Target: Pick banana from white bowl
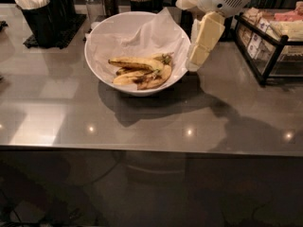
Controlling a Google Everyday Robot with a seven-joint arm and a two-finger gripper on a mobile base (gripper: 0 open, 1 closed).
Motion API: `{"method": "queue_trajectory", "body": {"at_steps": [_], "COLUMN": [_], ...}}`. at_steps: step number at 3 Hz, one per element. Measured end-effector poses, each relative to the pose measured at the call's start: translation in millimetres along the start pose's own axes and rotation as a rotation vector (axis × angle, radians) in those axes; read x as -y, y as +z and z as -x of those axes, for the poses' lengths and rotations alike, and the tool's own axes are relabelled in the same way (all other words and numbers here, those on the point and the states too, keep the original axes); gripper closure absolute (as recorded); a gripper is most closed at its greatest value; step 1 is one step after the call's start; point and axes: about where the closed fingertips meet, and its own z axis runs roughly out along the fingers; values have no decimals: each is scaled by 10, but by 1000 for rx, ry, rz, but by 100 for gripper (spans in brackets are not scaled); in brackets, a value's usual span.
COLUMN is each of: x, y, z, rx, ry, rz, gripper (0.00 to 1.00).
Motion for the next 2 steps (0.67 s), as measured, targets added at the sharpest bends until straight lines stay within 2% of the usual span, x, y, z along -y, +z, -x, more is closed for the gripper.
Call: {"method": "queue_trajectory", "body": {"at_steps": [1,2], "x": [19,182], "y": [92,321], "z": [-6,167], "rx": [41,61], "ry": [18,-35], "rz": [7,45], "gripper": [0,0]}}
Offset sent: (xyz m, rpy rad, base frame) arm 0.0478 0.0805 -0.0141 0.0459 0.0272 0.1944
